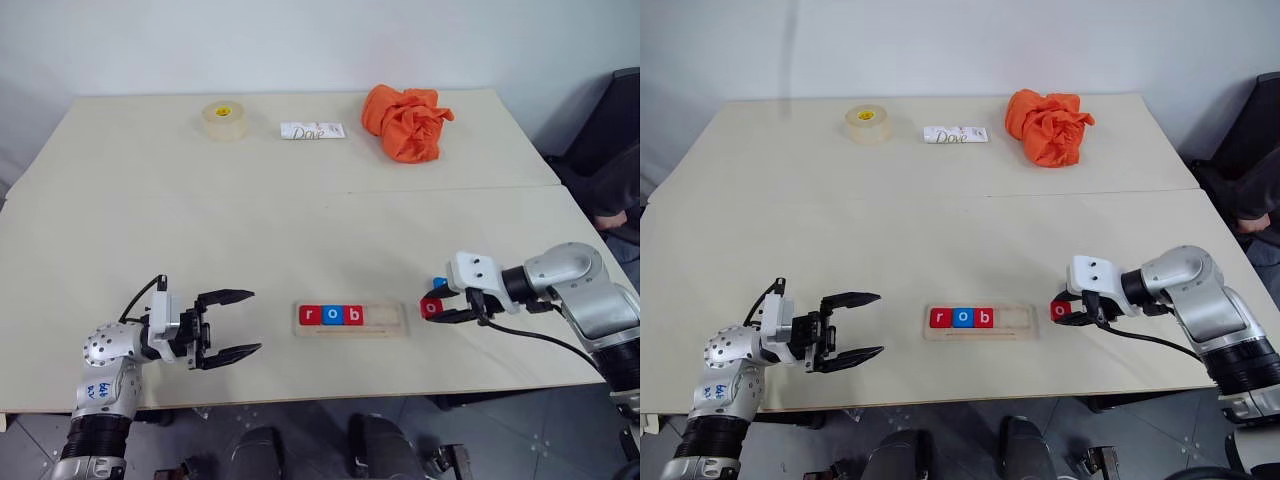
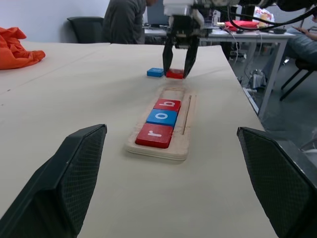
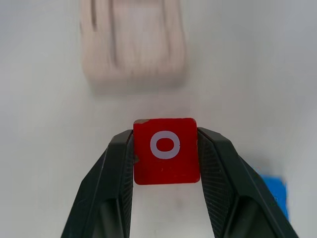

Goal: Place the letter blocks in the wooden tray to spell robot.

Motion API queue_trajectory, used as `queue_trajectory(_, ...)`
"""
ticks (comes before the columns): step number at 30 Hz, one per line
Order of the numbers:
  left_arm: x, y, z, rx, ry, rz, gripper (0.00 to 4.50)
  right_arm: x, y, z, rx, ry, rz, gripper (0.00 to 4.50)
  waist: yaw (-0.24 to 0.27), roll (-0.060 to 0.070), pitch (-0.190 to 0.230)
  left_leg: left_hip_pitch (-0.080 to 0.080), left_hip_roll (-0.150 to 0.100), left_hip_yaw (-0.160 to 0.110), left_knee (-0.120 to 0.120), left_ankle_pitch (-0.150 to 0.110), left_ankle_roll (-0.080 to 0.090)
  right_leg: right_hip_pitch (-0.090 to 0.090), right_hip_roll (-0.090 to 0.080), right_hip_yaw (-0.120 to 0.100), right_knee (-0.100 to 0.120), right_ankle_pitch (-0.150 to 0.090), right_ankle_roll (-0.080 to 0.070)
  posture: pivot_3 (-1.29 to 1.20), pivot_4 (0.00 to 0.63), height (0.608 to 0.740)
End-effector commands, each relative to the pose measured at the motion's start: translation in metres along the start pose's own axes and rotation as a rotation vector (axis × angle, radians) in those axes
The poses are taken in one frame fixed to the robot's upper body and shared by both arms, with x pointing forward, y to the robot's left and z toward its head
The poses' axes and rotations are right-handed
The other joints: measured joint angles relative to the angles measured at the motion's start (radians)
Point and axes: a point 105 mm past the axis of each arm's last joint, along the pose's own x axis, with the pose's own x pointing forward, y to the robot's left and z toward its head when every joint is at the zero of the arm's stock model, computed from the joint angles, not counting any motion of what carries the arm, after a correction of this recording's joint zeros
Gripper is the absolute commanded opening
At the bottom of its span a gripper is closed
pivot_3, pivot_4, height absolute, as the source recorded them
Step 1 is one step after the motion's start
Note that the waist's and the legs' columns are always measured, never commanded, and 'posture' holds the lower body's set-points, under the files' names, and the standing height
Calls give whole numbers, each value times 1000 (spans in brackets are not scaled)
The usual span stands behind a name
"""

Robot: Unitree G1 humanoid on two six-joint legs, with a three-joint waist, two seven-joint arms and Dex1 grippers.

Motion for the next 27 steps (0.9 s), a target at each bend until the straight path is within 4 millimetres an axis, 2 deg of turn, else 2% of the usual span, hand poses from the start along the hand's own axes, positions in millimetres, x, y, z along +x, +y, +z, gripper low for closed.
queue_trajectory(1,-5,4,6,27,2,-21,4500,-10,1,28,-4,-20,-11,1442,1,0,0,0,0,0,0,0,0,0,0,0,0,0,0,0,150,740)
queue_trajectory(6,-5,6,8,30,-6,-52,4500,11,11,57,21,-74,16,1442,1,0,0,-1,0,0,0,-1,0,0,0,0,0,0,0,0,150,740)
queue_trajectory(15,-16,7,11,47,11,-28,4500,48,12,60,36,-14,3,1442,-1,0,0,-2,0,0,0,-1,1,-2,0,0,0,0,-1,0,150,740)
queue_trajectory(20,-18,1,12,50,14,-10,4500,57,16,64,23,-18,33,1442,-1,0,0,-2,0,1,0,-1,1,-2,0,0,0,0,-1,0,150,740)
queue_trajectory(27,-21,-4,12,45,21,15,4500,58,15,61,10,1,54,1442,-1,0,0,-2,0,1,0,-1,1,-2,0,0,0,0,-1,0,150,740)
